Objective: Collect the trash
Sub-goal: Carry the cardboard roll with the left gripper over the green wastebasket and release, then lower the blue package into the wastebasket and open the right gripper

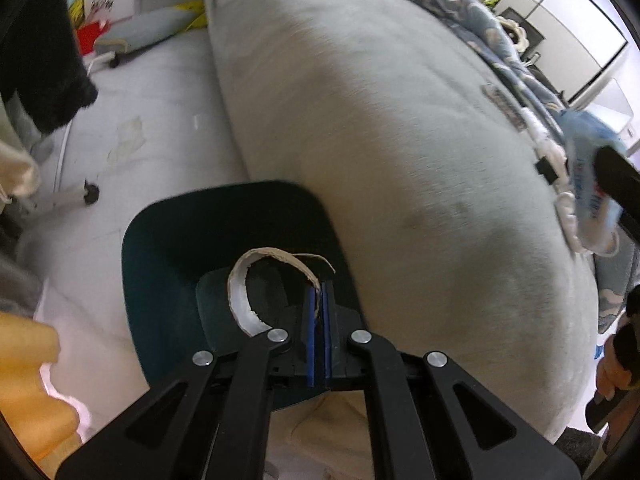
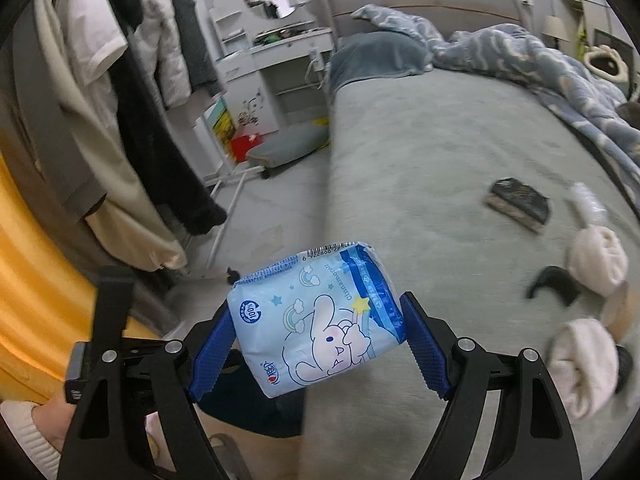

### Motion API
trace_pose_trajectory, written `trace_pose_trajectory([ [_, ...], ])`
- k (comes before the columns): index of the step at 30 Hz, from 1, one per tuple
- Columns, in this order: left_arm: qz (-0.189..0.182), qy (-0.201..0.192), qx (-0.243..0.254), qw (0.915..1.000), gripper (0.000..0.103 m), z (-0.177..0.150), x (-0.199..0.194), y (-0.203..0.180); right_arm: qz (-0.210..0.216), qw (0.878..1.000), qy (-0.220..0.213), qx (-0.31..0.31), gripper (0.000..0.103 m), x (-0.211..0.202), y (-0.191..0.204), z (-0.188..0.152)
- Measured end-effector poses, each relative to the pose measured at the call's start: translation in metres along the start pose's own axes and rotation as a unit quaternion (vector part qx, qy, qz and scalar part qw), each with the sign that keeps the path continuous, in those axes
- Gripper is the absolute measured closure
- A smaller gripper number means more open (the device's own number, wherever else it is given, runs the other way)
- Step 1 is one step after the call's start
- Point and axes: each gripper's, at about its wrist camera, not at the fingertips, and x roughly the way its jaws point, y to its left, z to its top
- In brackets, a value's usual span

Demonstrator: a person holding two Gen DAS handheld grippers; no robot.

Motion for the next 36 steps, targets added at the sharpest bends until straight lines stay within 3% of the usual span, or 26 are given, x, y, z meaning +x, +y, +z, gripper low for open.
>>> trace_pose_trajectory([
  [14, -0.018, 0.047, -0.039, 0.998, 0.097, -0.01, 0.004, 0.044, 0.032, 0.998, 0.049, -0.019, 0.022, 0.047, 0.045, -0.002],
  [16, -0.015, 0.044, -0.034, 0.9983, 0.088, -0.011, -0.002, 0.046, 0.031, 0.998, 0.051, -0.022, 0.022, 0.051, 0.049, -0.002],
  [18, -0.013, 0.038, -0.034, 0.9986, 0.07, -0.011, -0.007, 0.049, 0.03, 0.998, 0.056, -0.023, 0.022, 0.058, 0.053, -0.002],
  [26, -0.001, 0.024, -0.031, 0.9992, 0.043, -0.009, -0.029, 0.068, 0.028, 0.996, 0.084, -0.017, 0.022, 0.088, 0.062, -0.008],
  [28, -0.001, 0.029, -0.027, 0.9992, 0.045, -0.012, -0.03, 0.072, 0.025, 0.996, 0.086, -0.018, 0.022, 0.093, 0.065, -0.008],
  [30, 0.002, 0.033, -0.015, 0.9993, 0.064, -0.013, -0.03, 0.073, 0.024, 0.996, 0.089, -0.019, 0.022, 0.097, 0.069, -0.009],
  [34, -0.002, 0.036, -0.004, 0.9993, 0.075, -0.016, -0.031, 0.077, 0.024, 0.995, 0.095, -0.022, 0.022, 0.107, 0.074, -0.01],
  [36, 0.001, 0.034, 0.0, 0.9994, 0.076, -0.017, -0.033, 0.079, 0.022, 0.994, 0.1, -0.023, 0.022, 0.112, 0.077, -0.012],
])
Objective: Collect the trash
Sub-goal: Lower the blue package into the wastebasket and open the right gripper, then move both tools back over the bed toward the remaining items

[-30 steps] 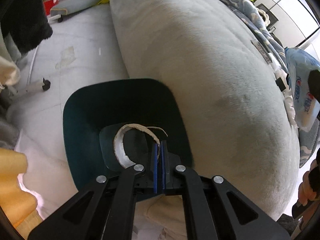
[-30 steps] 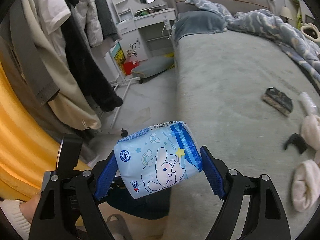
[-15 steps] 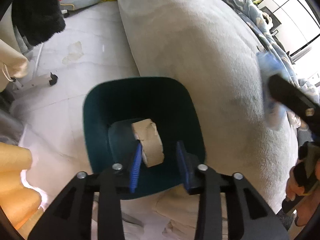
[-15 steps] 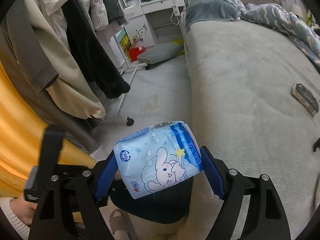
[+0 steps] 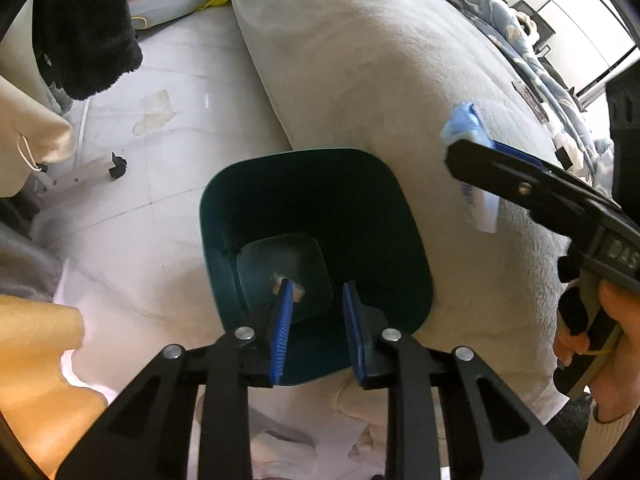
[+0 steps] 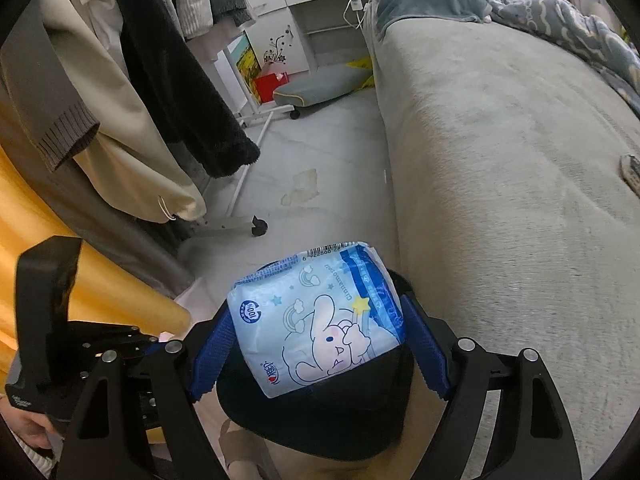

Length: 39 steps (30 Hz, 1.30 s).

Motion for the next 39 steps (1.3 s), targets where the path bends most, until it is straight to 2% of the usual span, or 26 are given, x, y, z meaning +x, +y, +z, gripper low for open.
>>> trace_pose_trajectory([
  [6, 0.019, -0.026, -0.007, 0.9995, 0.076, 0.002, -0.013, 0.013, -0.011, 0.999, 0.035, -0.012, 0.022, 0.025, 0.007, -0.005],
  [11, 0.031, -0.078, -0.008, 0.9964, 0.076, 0.005, -0.035, 0.019, -0.019, 0.997, 0.072, -0.016, 0.022, 0.051, 0.01, -0.014],
  [17, 0.05, -0.129, 0.002, 0.9904, 0.062, 0.009, -0.056, 0.018, -0.03, 0.994, 0.099, -0.02, 0.022, 0.074, 0.014, -0.023],
  [23, 0.062, -0.189, 0.027, 0.9797, 0.053, 0.012, -0.08, 0.006, -0.047, 0.99, 0.131, -0.028, 0.022, 0.1, 0.016, -0.036],
  [25, 0.069, -0.195, 0.04, 0.9776, 0.052, 0.014, -0.082, 0.001, -0.056, 0.988, 0.142, -0.032, 0.022, 0.107, 0.015, -0.041],
  [29, 0.046, -0.219, 0.04, 0.9738, 0.052, 0.017, -0.094, -0.007, -0.063, 0.986, 0.149, -0.036, 0.02, 0.106, 0.012, -0.048],
  [33, 0.03, -0.246, 0.059, 0.967, 0.04, 0.017, -0.107, -0.025, -0.052, 0.988, 0.141, -0.038, 0.014, 0.097, 0.016, -0.048],
  [39, 0.021, -0.281, 0.048, 0.9581, 0.038, 0.021, -0.122, -0.036, -0.041, 0.989, 0.133, -0.046, 0.013, 0.078, 0.014, -0.051],
])
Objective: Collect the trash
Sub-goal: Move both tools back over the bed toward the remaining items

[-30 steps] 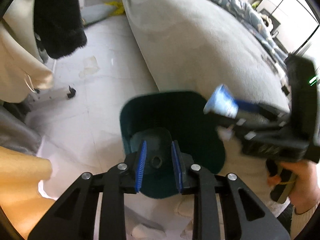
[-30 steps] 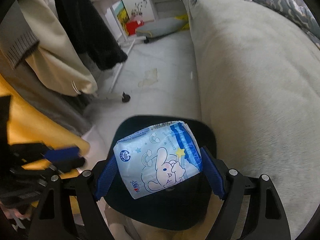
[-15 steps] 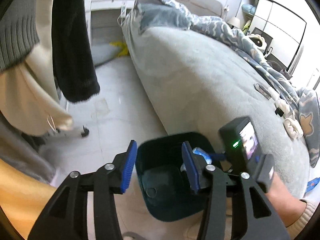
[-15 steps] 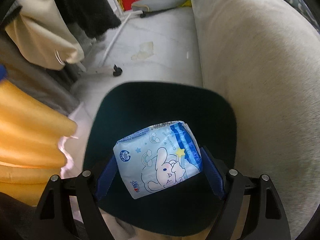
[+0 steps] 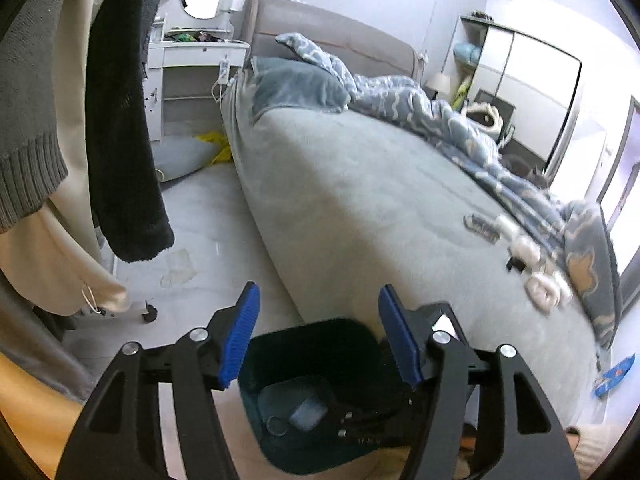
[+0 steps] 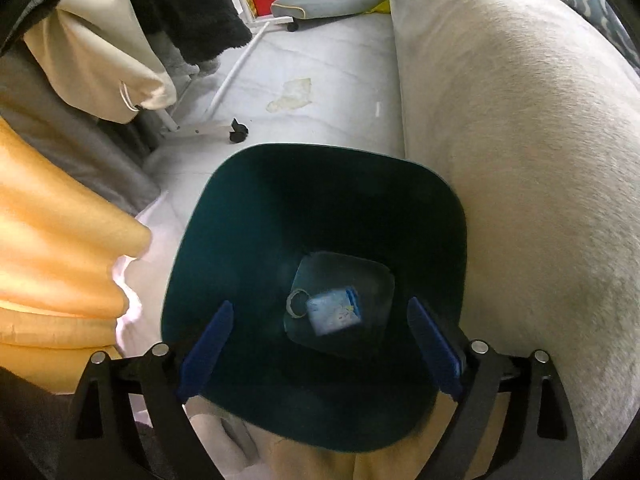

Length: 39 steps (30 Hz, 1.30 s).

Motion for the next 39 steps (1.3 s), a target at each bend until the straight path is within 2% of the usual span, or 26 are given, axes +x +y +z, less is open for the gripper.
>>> trace_pose_trajectory([
  [4, 0.038, -0.033, 0.019, 0.9985, 0.03, 0.008, -0.01, -0.014, 0.025, 0.999, -0.025, 0.002, 0.013, -0.023, -0.004, 0.0],
  [6, 0.036, -0.047, 0.022, 0.998, 0.025, 0.012, -0.013, -0.022, 0.03, 0.999, -0.044, -0.004, 0.013, -0.039, -0.005, 0.0],
  [10, 0.022, -0.065, 0.026, 0.9973, 0.021, 0.018, -0.018, -0.039, 0.027, 0.996, -0.088, -0.017, 0.012, -0.071, -0.009, -0.001],
  [14, 0.006, -0.078, 0.03, 0.9965, 0.011, 0.021, -0.021, -0.055, 0.019, 0.992, -0.126, -0.01, 0.012, -0.101, -0.026, -0.005],
  [20, -0.001, -0.077, 0.023, 0.9968, 0.009, 0.022, -0.011, -0.078, -0.015, 0.984, -0.176, 0.002, 0.012, -0.147, -0.057, -0.014],
  [30, -0.009, -0.066, 0.012, 0.9977, 0.008, 0.023, 0.005, -0.115, -0.043, 0.973, -0.225, 0.04, 0.011, -0.189, -0.11, -0.036],
  [39, -0.029, -0.062, 0.041, 0.9968, 0.008, 0.018, 0.019, -0.167, -0.067, 0.963, -0.255, 0.059, 0.011, -0.221, -0.146, -0.062],
])
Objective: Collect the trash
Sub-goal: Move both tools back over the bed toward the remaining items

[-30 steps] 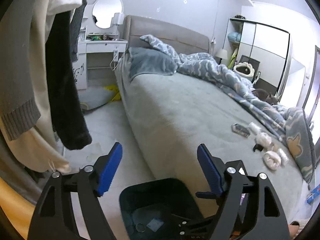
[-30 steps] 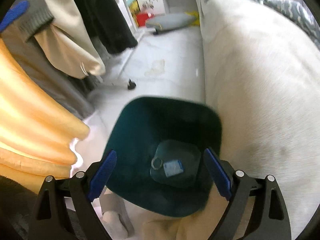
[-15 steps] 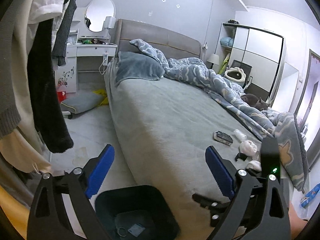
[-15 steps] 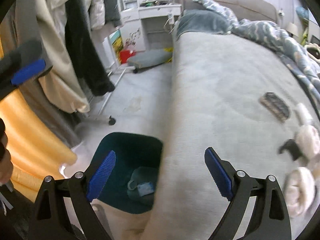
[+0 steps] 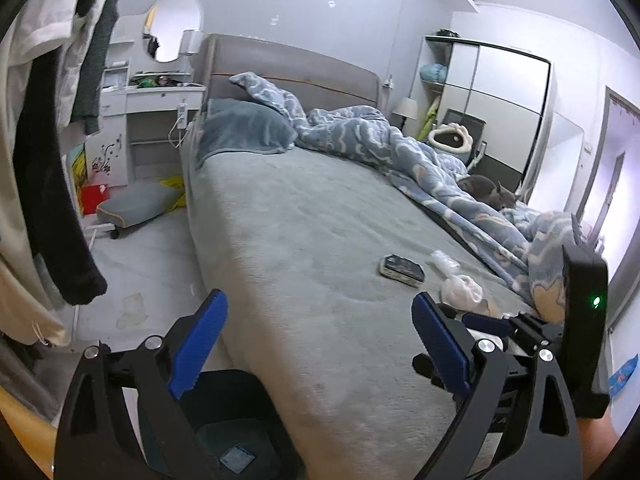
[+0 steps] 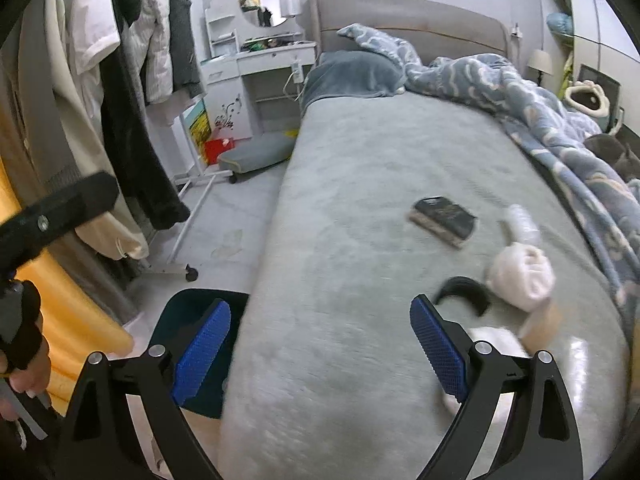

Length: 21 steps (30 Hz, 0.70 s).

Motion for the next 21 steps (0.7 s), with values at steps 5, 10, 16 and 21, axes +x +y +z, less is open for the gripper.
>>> trace_pose_trajectory([
  [5, -0.012, 0.005, 0.01, 0.9999, 0.008, -0.003, 0.009, -0.023, -0.018, 1.0, -0.014, 0.012, 0.01, -0.017, -0.024, -0.006],
  [10, -0.022, 0.015, 0.024, 0.9994, 0.008, -0.008, 0.02, -0.044, -0.028, 0.999, -0.018, 0.025, 0.01, -0.028, -0.045, -0.013],
  [16, -0.039, 0.029, 0.036, 0.9982, 0.008, -0.014, 0.032, -0.069, -0.04, 0.998, -0.02, 0.041, 0.01, -0.039, -0.07, -0.024],
  [21, -0.048, 0.041, 0.049, 0.9968, 0.008, -0.02, 0.041, -0.091, -0.05, 0.997, -0.021, 0.053, 0.01, -0.046, -0.09, -0.033],
])
